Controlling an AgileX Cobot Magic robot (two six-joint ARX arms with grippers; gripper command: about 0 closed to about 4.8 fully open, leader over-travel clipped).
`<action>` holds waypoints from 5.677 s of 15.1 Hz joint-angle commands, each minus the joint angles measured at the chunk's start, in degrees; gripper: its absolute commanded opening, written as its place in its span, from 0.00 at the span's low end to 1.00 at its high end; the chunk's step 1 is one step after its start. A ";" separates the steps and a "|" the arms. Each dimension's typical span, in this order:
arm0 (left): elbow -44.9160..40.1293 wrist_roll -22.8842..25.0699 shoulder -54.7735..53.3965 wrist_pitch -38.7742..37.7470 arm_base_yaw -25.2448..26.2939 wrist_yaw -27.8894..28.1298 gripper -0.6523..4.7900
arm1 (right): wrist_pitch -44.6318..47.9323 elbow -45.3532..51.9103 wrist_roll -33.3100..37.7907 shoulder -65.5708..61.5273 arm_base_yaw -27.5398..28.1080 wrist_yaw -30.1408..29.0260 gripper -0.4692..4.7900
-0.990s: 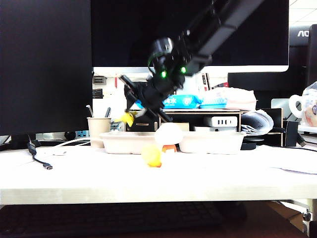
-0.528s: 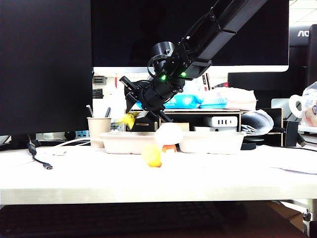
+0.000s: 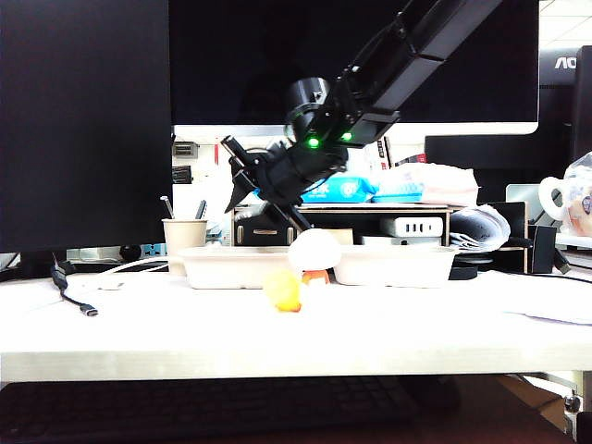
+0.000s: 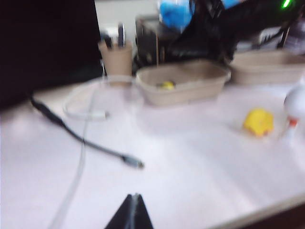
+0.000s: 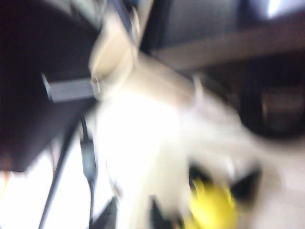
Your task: Put the dolls with similar colors into the same paper box, while dolls with different colors go into separate paper boxes.
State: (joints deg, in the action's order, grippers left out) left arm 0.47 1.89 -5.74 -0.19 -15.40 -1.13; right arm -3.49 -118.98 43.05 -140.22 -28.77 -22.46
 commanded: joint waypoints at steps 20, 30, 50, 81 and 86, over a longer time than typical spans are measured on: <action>0.07 0.24 -11.87 0.02 -11.56 -0.20 0.11 | -59.71 -0.26 -49.51 11.15 -4.68 12.39 0.99; 0.07 0.24 -11.87 -0.07 -11.58 -0.20 0.11 | -58.86 -0.26 -49.96 6.75 -4.63 12.50 0.89; 0.07 0.24 -11.87 -0.15 -11.56 -0.20 0.11 | -55.69 -0.31 -49.92 5.51 -4.63 12.48 0.37; 0.07 0.24 -8.26 -0.63 -8.35 0.26 0.11 | -55.36 -20.57 -48.13 3.63 -0.96 16.57 0.36; 0.07 0.24 -12.13 -1.01 -17.44 -0.33 0.11 | -75.93 -18.93 -49.20 7.06 -2.47 15.87 0.59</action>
State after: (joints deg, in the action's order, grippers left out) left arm 0.49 1.91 -17.78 -1.56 -32.86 -1.43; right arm -78.70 -139.02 -6.81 -134.13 -30.57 -6.02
